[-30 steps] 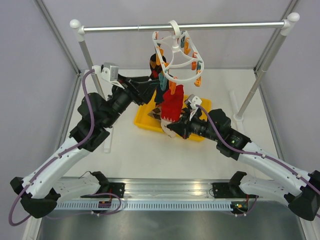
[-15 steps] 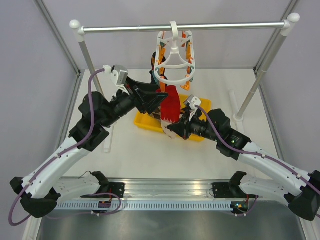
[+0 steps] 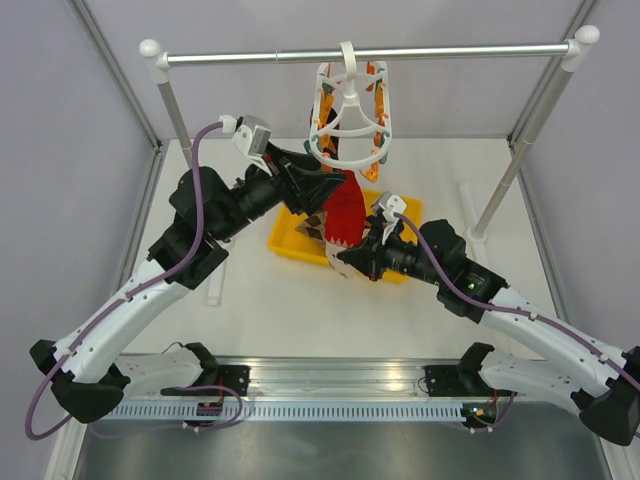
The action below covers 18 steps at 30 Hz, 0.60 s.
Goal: Remove the socks clipped to the hanger
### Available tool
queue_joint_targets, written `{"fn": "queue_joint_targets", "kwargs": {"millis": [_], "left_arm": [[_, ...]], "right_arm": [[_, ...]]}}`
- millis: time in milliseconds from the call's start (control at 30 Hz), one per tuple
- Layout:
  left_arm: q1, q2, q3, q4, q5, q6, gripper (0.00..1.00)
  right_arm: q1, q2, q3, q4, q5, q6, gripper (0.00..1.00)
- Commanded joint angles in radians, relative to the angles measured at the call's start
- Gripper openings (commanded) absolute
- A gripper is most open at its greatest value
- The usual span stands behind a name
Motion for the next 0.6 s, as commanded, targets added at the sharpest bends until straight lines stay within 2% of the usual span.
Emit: {"fn": "queue_joint_targets", "kwargs": {"millis": [0,233,300,400,500,533,567], "left_arm": [[-0.002,0.012,0.051,0.024,-0.002,0.044,0.67],[-0.002,0.01,0.049,0.035,-0.02,0.044,0.64],[-0.002,0.01,0.049,0.037,-0.025,0.042,0.61],[-0.002,0.012,0.049,0.04,-0.029,0.042,0.54],[0.0,0.018,0.049,0.041,-0.029,0.041,0.4],[-0.002,0.018,0.049,0.041,-0.029,0.041,0.4],[-0.002,0.019,0.049,0.041,-0.028,0.041,0.35]], "right_arm": [[0.002,-0.024,0.001,-0.014,0.005,-0.017,0.09],[0.001,-0.023,-0.003,-0.02,0.013,-0.02,0.09],[0.002,-0.02,-0.002,-0.02,0.013,-0.02,0.09],[0.002,-0.017,-0.002,-0.02,0.019,-0.022,0.09],[0.002,-0.014,-0.002,-0.02,0.024,-0.022,0.09],[0.002,-0.014,-0.002,-0.02,0.024,-0.022,0.09],[0.002,-0.012,-0.002,-0.02,0.027,-0.02,0.09]]}}
